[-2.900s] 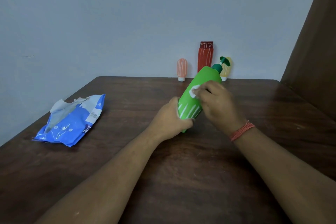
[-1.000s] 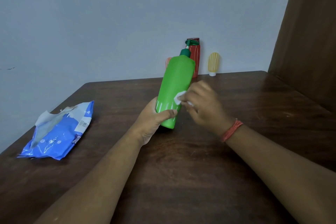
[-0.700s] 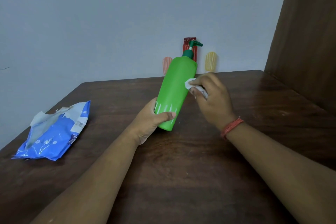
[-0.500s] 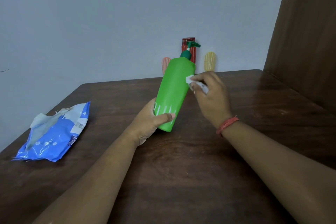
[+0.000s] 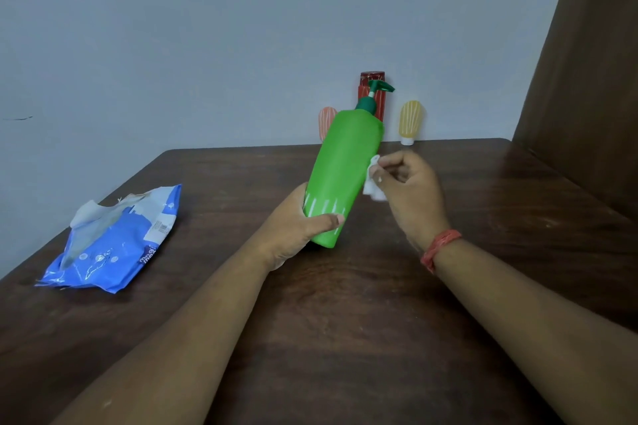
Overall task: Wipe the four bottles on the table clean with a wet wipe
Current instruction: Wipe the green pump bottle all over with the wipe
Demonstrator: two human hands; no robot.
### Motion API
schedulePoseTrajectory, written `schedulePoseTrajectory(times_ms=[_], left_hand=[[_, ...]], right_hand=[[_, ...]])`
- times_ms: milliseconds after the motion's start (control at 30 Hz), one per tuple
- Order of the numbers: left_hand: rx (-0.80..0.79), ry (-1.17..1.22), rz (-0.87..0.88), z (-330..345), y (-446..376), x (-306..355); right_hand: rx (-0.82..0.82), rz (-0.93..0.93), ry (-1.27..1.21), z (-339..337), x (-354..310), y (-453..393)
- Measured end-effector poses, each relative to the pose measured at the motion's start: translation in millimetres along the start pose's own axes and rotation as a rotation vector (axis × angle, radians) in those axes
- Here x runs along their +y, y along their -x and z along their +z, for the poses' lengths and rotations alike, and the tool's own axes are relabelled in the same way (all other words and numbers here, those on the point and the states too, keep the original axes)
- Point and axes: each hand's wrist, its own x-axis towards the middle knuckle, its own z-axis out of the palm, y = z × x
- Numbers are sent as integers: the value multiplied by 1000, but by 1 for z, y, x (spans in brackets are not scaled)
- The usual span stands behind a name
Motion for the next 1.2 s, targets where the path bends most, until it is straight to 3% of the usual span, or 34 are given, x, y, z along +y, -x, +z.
schedulePoseTrajectory(times_ms=[100,267,400,467,600,767,900,1033,1133,1200], left_hand=[[35,10,-5,-5,0,0],[-13,-142,29,2,2,2],[60,-156,17,1,-1,1],[84,-166,8,-1,-1,0],[70,-221,17,1,-3,0],[72,-167,22,2,-5,-2],[64,-169,9,1,-5,-2],[43,-86,7,-1,-4,0],[57,-5,1,-1,-2,0],[78,63,10,1,1,4]], right_hand=[[-150,74,27,6,6,3],[136,76,-202,-5,1,-10],[-70,25,74,3,11,-1],[-110,-92,256,5,14,0],[-11,-389,470,-1,13,-5],[-317,-702,719,6,15,0],[-188,-645,677,1,12,-6],[-377,-734,733,3,13,0],[-205,-690,681,1,10,-6],[-176,-670,634,1,8,-4]])
